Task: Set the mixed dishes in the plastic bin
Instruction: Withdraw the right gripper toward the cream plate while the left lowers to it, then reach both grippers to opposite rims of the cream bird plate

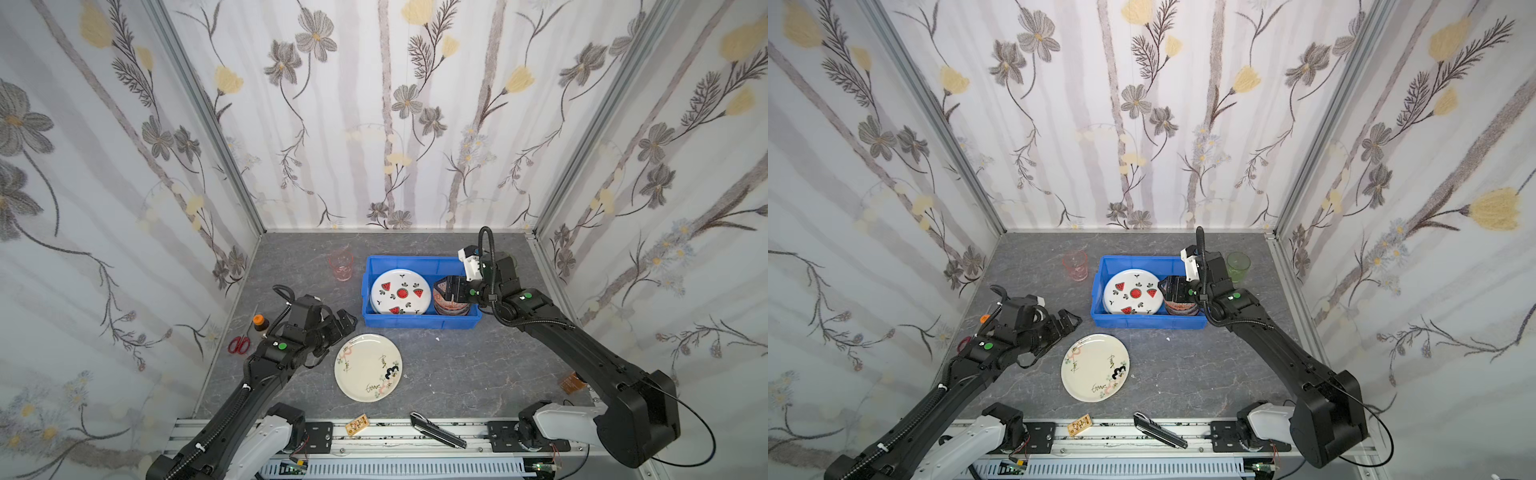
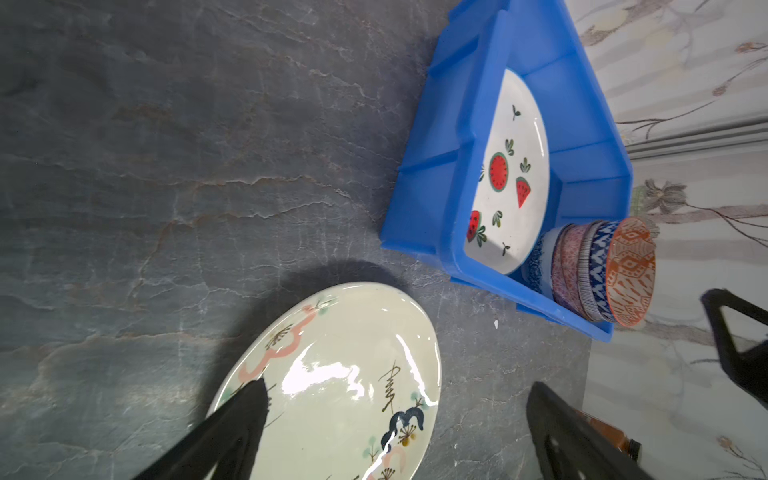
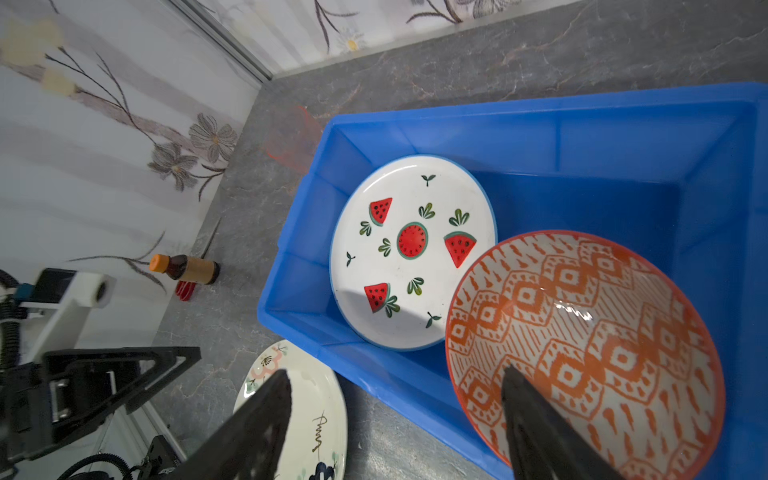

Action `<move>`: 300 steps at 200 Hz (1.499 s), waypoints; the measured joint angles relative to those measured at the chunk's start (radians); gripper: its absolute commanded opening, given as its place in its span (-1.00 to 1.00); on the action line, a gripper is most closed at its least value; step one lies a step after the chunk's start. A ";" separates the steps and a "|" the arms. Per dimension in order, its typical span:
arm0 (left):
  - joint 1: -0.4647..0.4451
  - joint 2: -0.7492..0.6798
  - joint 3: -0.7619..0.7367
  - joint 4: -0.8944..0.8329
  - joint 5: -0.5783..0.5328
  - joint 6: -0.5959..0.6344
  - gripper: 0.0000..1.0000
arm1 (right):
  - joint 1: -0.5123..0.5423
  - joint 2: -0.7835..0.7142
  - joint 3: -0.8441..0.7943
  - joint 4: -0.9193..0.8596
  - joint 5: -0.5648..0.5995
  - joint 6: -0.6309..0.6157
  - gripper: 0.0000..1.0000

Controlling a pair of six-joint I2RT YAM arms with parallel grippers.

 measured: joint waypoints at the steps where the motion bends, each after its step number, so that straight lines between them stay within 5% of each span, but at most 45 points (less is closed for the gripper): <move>1: 0.000 -0.002 -0.002 -0.003 -0.002 -0.003 1.00 | 0.000 -0.003 0.000 0.000 0.000 0.002 0.71; 20: -0.012 -0.025 -0.027 -0.044 -0.045 -0.034 1.00 | 0.007 -0.046 0.000 -0.024 -0.002 0.014 0.99; 75: -0.060 -0.047 -0.050 -0.171 -0.159 -0.075 1.00 | 0.098 -0.171 -0.067 -0.105 -0.018 0.038 0.99; 145: -0.209 0.006 -0.072 -0.175 -0.200 -0.087 1.00 | 0.201 -0.360 -0.369 -0.027 -0.076 0.213 0.99; 300: -0.268 -0.050 -0.269 0.130 -0.128 -0.098 1.00 | 0.364 -0.146 -0.597 0.420 -0.108 0.439 0.95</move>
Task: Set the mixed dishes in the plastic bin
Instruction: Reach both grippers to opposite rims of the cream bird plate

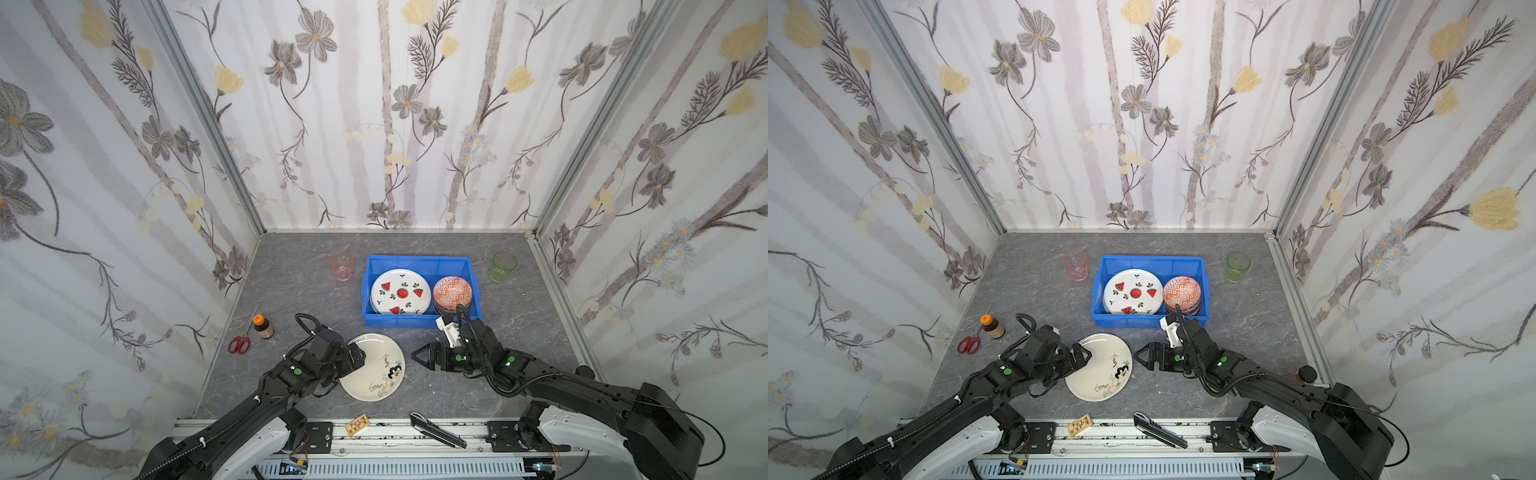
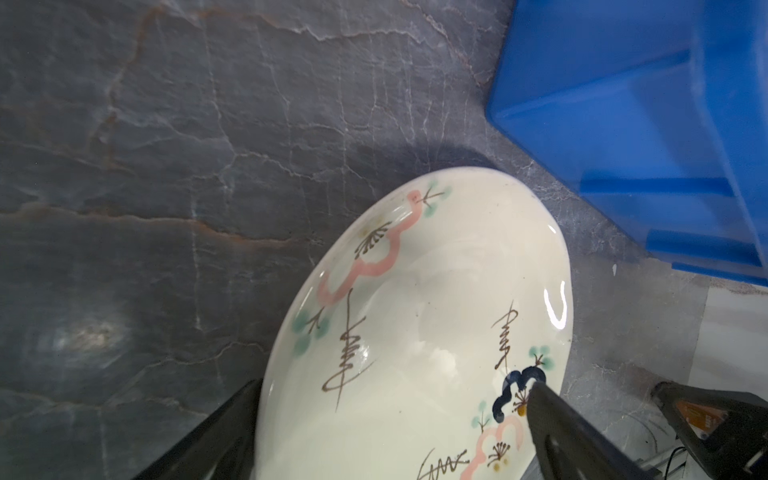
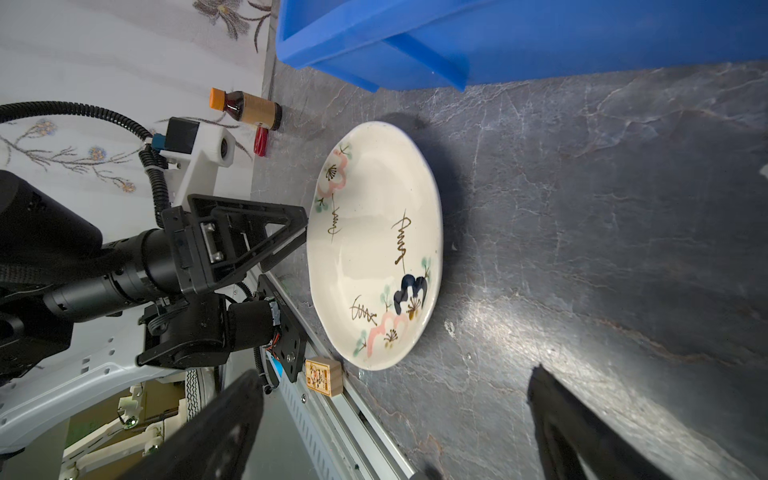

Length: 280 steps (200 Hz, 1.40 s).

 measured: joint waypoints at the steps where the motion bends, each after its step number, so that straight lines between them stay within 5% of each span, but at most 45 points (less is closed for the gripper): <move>1: 0.000 0.000 -0.001 0.002 0.001 0.001 1.00 | 0.000 0.002 0.000 0.002 0.000 0.000 0.95; 280: -0.006 -0.035 -0.140 0.265 0.128 0.051 0.80 | 0.154 0.452 0.275 -0.016 0.131 -0.006 0.92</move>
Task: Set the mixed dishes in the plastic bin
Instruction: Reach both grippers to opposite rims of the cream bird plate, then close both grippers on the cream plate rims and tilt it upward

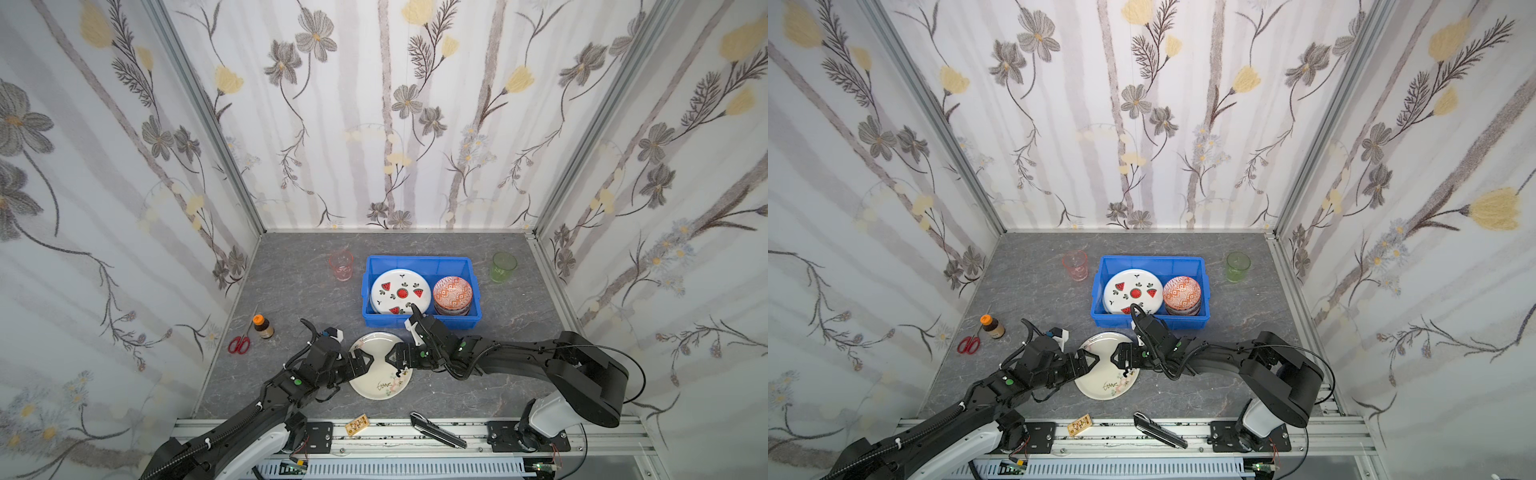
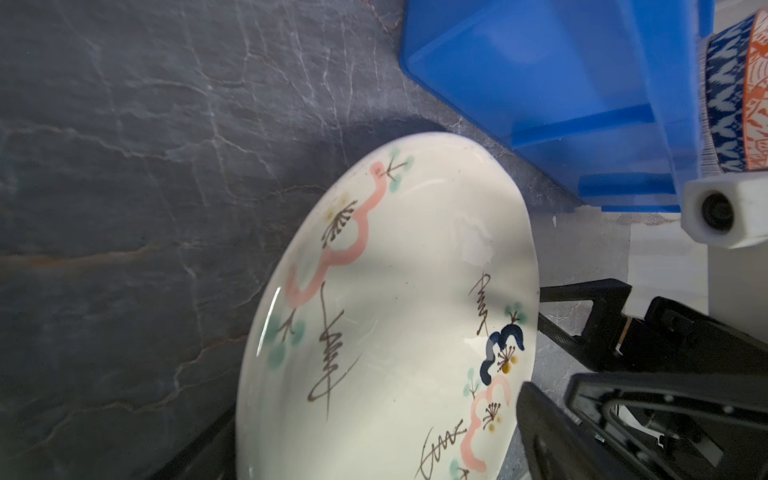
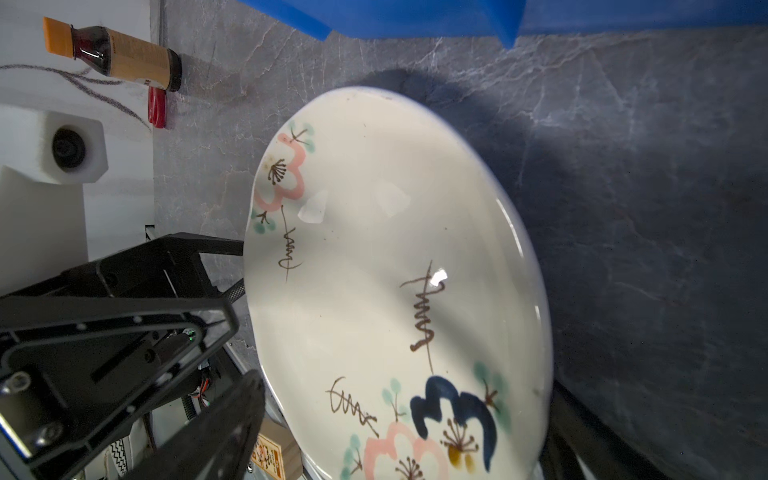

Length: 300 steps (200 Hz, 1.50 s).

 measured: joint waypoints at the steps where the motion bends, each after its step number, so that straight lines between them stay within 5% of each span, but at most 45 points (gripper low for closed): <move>1: 0.000 -0.001 0.000 0.000 0.000 -0.002 0.79 | 0.000 0.001 0.001 0.000 -0.001 -0.002 0.92; 201: 0.000 -0.048 -0.010 -0.029 -0.012 -0.035 -0.63 | 0.008 0.041 0.018 0.010 0.009 -0.015 0.91; 300: 0.000 -0.100 -0.010 0.006 -0.004 -0.057 -1.00 | 0.007 0.034 0.018 -0.003 0.051 -0.023 0.93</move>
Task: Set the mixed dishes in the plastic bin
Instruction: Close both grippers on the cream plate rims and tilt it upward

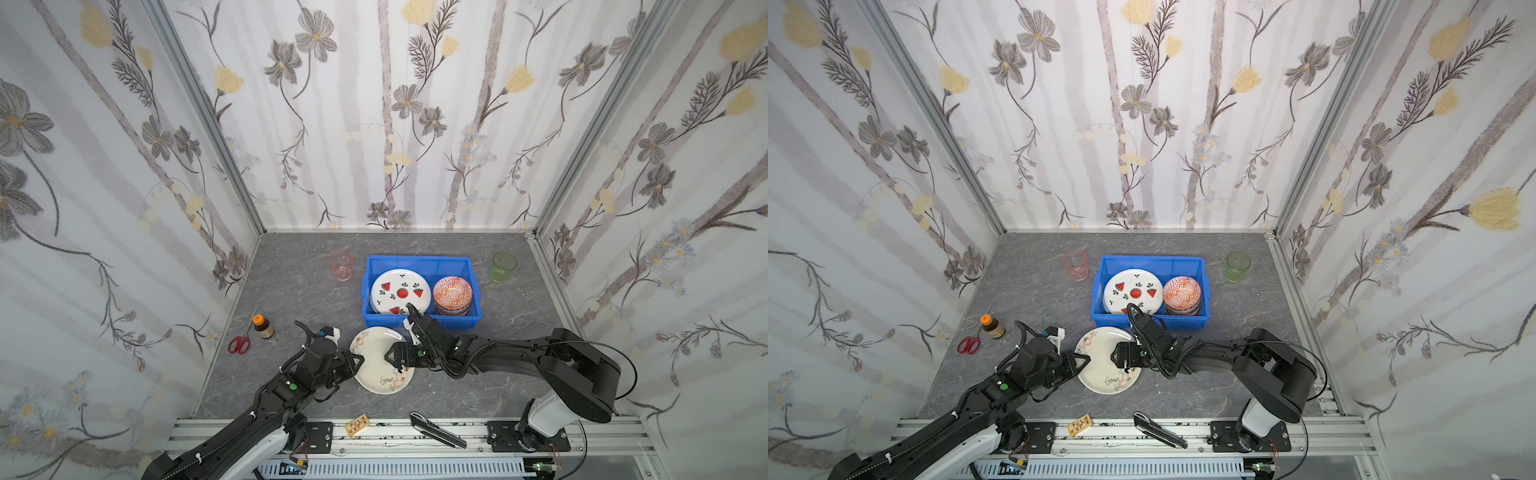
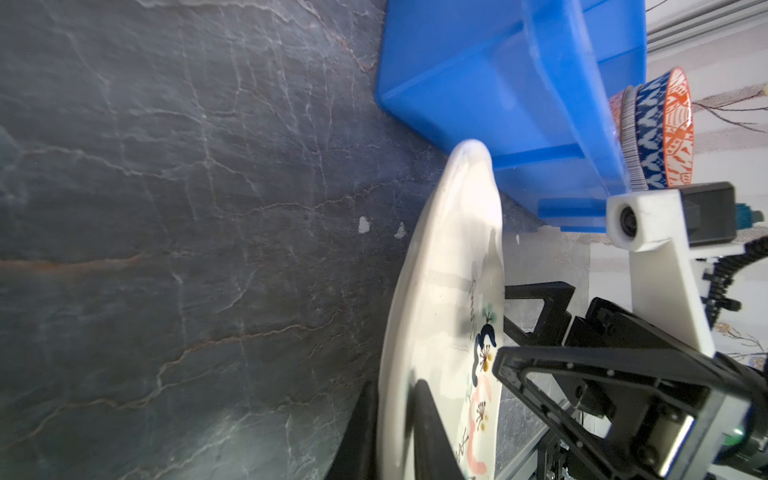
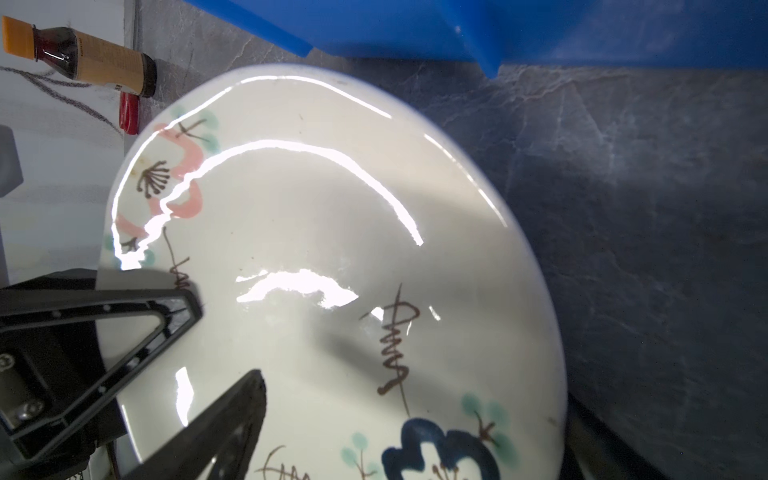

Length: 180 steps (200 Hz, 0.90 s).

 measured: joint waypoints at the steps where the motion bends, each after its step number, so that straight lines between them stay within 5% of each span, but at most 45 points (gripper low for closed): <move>1: 0.000 -0.001 0.000 0.000 0.001 0.000 -1.00 | 0.000 -0.001 0.000 -0.001 0.000 0.000 0.93; 119: 0.011 -0.137 0.000 -0.019 0.079 -0.001 -1.00 | -0.044 -0.125 -0.074 -0.043 0.007 0.000 0.96; 180: 0.031 -0.165 0.029 -0.023 0.150 0.002 -1.00 | -0.123 -0.469 -0.135 -0.143 -0.001 -0.042 0.96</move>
